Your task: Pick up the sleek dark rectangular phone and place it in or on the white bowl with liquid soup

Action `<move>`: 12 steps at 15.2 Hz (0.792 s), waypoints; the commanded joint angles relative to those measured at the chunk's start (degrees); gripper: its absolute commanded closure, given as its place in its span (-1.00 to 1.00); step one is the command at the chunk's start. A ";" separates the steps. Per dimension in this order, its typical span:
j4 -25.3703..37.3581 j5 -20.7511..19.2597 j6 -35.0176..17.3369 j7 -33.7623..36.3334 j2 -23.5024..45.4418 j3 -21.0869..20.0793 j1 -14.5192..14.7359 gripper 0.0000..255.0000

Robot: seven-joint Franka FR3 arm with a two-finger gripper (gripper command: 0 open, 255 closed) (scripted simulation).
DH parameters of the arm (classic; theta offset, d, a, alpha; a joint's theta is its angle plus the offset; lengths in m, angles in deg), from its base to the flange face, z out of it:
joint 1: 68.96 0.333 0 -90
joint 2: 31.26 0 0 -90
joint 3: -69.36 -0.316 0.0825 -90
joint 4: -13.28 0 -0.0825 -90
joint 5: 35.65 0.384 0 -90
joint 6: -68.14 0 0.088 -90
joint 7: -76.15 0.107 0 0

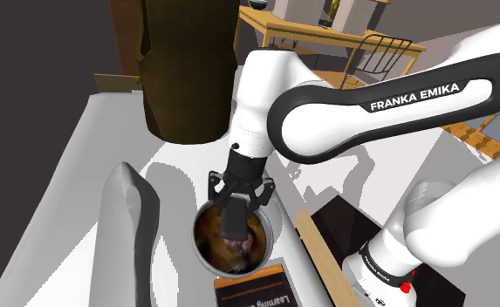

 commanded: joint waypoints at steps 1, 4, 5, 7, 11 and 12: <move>-0.48 0.04 -0.97 -0.05 0.45 -0.24 0.02 1.00; -0.47 0.04 -0.97 -0.04 0.46 -0.24 0.02 1.00; -0.47 0.04 -0.97 -0.04 0.46 -0.24 0.02 1.00; -0.47 0.04 -0.97 -0.04 0.46 -0.24 0.02 1.00; -0.47 0.04 -0.97 -0.04 0.47 -0.24 0.02 -1.00; -0.47 0.04 -0.97 -0.04 0.47 -0.24 0.02 -1.00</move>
